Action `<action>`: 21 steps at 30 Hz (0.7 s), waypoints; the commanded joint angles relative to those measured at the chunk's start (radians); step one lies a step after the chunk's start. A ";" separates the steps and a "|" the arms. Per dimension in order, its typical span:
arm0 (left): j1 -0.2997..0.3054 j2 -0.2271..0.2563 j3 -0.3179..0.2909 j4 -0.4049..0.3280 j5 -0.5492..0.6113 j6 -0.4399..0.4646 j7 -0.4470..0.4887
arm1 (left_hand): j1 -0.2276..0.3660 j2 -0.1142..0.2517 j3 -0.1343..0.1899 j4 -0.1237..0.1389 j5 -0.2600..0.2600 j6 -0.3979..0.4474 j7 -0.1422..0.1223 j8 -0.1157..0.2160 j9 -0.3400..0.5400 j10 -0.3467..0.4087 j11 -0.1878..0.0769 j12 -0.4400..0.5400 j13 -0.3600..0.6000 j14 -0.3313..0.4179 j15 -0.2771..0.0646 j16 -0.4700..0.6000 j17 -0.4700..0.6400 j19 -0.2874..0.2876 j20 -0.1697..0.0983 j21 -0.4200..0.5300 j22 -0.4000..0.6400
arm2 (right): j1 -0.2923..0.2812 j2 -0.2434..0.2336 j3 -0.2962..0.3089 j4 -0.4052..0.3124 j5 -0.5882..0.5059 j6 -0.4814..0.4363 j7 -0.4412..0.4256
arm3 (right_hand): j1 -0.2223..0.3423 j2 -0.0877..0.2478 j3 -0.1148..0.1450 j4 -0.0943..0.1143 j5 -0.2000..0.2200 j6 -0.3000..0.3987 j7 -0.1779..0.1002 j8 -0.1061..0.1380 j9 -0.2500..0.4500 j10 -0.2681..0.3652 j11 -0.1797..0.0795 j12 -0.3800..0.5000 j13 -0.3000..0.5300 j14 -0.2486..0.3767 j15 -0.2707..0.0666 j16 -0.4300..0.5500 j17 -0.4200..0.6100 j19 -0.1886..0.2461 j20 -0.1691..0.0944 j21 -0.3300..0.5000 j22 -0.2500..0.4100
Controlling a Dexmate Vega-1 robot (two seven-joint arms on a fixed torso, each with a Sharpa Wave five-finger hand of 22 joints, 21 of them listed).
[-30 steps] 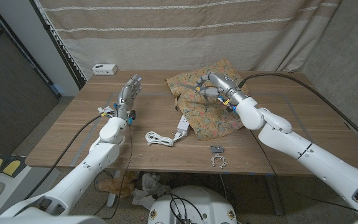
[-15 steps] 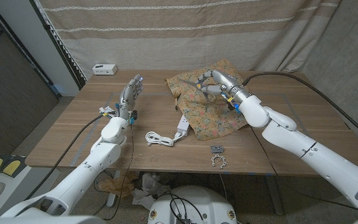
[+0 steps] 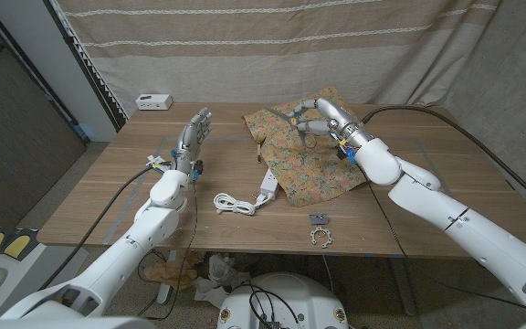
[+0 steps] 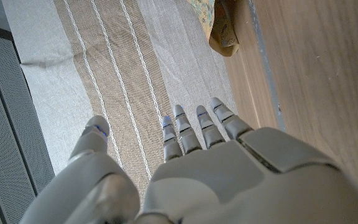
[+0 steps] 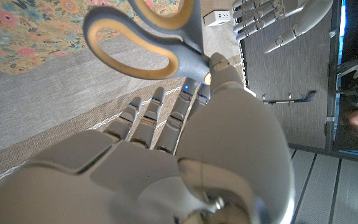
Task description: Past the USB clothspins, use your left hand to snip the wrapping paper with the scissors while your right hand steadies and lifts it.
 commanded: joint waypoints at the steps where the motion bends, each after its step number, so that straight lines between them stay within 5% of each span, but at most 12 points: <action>1: -0.007 -0.004 0.004 0.005 0.001 0.001 -0.004 | 0.007 0.004 -0.004 -0.002 0.008 -0.007 0.001 -0.004 0.001 0.010 -0.002 0.006 0.001 0.011 -0.112 0.002 0.003 0.009 -0.034 -0.005 0.004 | -0.006 0.031 0.027 0.048 0.141 0.091 0.023 | 0.018 0.030 0.003 0.006 -0.001 0.046 -0.038 0.007 0.004 0.176 -0.075 0.008 0.016 -0.001 -0.161 -0.001 0.004 0.008 0.000 -0.005 0.004; 12: 0.004 0.004 0.001 -0.012 -0.001 0.015 0.007 | 0.007 0.004 -0.005 -0.002 0.009 -0.007 0.002 -0.005 0.001 0.011 -0.002 0.005 0.001 0.012 -0.111 0.002 0.003 0.009 -0.034 -0.007 0.004 | 0.009 0.074 0.044 0.138 0.391 0.131 0.141 | 0.018 0.029 0.002 0.008 -0.003 0.049 -0.035 0.008 0.000 0.181 -0.072 0.009 0.014 0.001 -0.160 -0.001 0.005 0.013 0.004 -0.005 0.004; 21: 0.001 0.000 0.002 -0.004 -0.002 0.012 0.004 | 0.007 0.004 -0.005 -0.001 0.009 -0.006 0.003 -0.006 0.001 0.010 -0.005 0.003 0.001 0.012 -0.112 0.001 0.003 0.010 -0.034 -0.008 0.004 | 0.011 0.080 0.047 0.156 0.456 0.141 0.161 | 0.019 0.029 0.002 0.008 -0.005 0.049 -0.031 0.008 -0.002 0.182 -0.073 0.009 0.013 0.007 -0.160 0.001 0.005 0.024 0.001 -0.001 0.004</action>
